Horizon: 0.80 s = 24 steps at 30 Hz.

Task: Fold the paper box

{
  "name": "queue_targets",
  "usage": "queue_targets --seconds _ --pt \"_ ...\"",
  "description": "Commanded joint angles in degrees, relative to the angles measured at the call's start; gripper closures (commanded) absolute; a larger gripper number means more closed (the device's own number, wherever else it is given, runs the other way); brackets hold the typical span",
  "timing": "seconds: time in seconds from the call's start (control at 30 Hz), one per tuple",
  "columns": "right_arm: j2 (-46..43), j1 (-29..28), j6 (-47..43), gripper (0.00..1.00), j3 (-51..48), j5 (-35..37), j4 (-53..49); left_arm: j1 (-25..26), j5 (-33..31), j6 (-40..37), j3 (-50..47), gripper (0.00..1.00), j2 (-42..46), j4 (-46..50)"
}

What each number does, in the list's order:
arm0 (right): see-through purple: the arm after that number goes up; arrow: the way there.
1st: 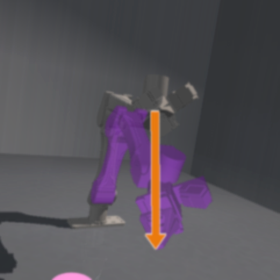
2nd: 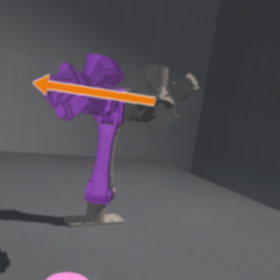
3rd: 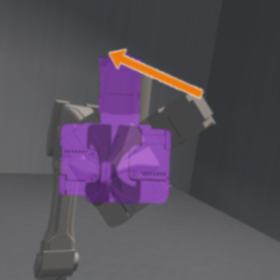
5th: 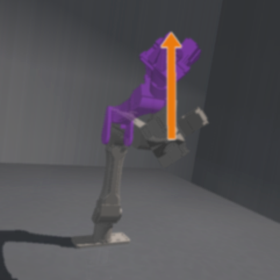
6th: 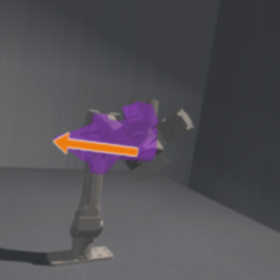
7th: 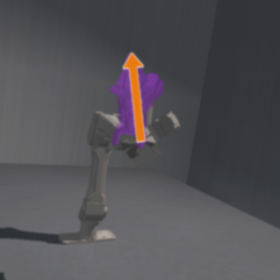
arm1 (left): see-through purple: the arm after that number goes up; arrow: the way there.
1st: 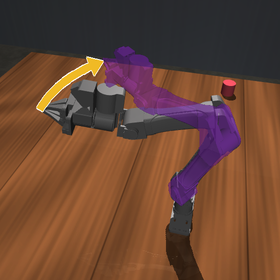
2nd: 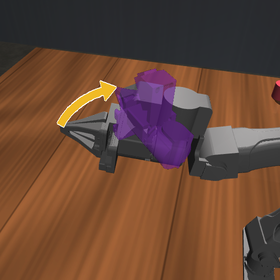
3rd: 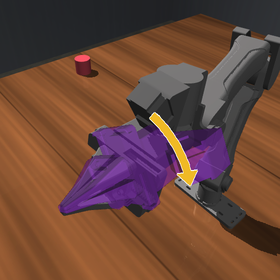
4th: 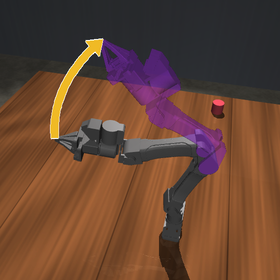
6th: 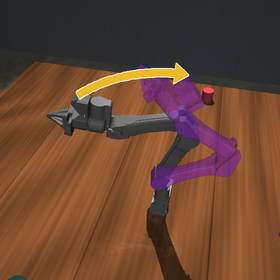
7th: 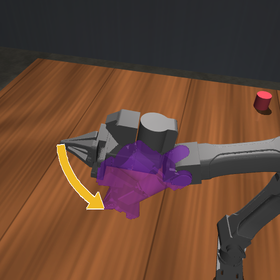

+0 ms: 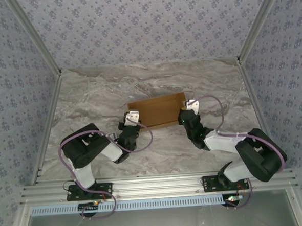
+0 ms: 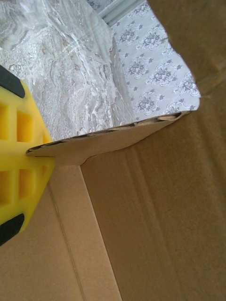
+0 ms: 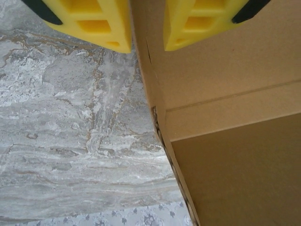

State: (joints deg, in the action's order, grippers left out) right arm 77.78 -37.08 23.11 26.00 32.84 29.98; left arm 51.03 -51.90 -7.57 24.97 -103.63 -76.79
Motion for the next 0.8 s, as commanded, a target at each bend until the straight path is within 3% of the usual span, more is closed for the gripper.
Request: queue_targets --seconds 0.0,0.23,0.37,0.77 --pt "-5.42 -0.40 -0.62 0.70 -0.24 -1.02 -5.30 0.30 -0.92 -1.82 -0.80 1.00 -0.65 -0.55" --pt "-19.97 -0.12 -7.04 0.54 4.87 -4.04 -24.35 0.33 -0.84 -2.08 -0.80 1.00 -0.25 -0.73" --pt "-23.94 2.08 -7.68 0.46 10.92 -6.80 -34.58 0.30 -0.61 -2.10 -0.89 1.00 0.09 -0.86" --pt "-4.58 11.04 -10.68 0.35 41.06 -20.61 -52.55 0.30 -0.20 -2.59 -0.76 1.00 0.89 -0.73"
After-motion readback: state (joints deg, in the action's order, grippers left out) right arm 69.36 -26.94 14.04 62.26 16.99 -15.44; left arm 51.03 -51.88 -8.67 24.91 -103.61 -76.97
